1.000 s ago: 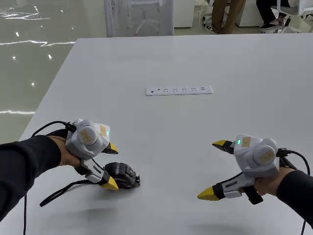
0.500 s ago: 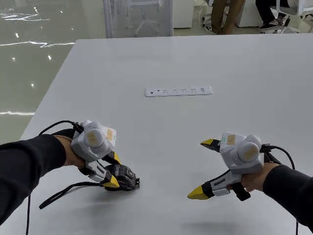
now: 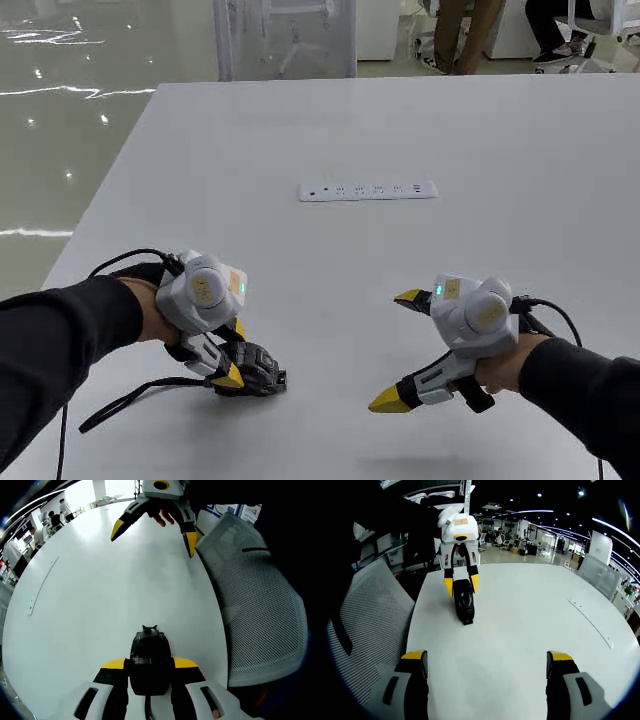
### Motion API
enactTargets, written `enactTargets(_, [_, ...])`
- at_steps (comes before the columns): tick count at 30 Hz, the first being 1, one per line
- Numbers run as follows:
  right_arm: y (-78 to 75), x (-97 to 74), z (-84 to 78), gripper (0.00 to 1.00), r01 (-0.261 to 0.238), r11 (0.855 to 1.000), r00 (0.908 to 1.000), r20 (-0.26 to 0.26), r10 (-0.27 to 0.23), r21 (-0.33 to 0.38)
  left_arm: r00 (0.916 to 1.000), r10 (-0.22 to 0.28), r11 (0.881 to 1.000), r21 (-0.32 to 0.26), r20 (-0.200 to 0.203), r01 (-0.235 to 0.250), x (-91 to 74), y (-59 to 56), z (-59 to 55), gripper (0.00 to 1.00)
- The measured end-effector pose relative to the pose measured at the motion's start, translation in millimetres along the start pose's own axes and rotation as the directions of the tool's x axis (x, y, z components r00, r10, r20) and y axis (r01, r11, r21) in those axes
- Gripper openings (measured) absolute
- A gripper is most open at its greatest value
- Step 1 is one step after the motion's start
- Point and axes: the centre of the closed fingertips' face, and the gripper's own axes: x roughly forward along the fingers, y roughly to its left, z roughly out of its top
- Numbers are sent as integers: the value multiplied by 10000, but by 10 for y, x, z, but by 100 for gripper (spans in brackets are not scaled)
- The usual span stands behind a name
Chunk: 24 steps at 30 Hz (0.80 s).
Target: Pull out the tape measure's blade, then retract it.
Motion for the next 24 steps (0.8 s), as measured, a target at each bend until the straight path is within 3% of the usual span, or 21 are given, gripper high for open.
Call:
enactTargets(12, [111,433,248,80,-831,9938,9961,242,851,-740,9998,144,9998,-124,125,-143,-10,-6,5,27])
enactTargets(18, [120,632,262,71,-1097,9905,9939,56,1106,-826,9995,71,9995,-300,310,-62,-12,1,7,27])
enactTargets(24, [171,774,270,69,-1437,9838,9896,-260,1417,-1074,9993,60,9996,-291,358,-49,-11,-1,1,27])
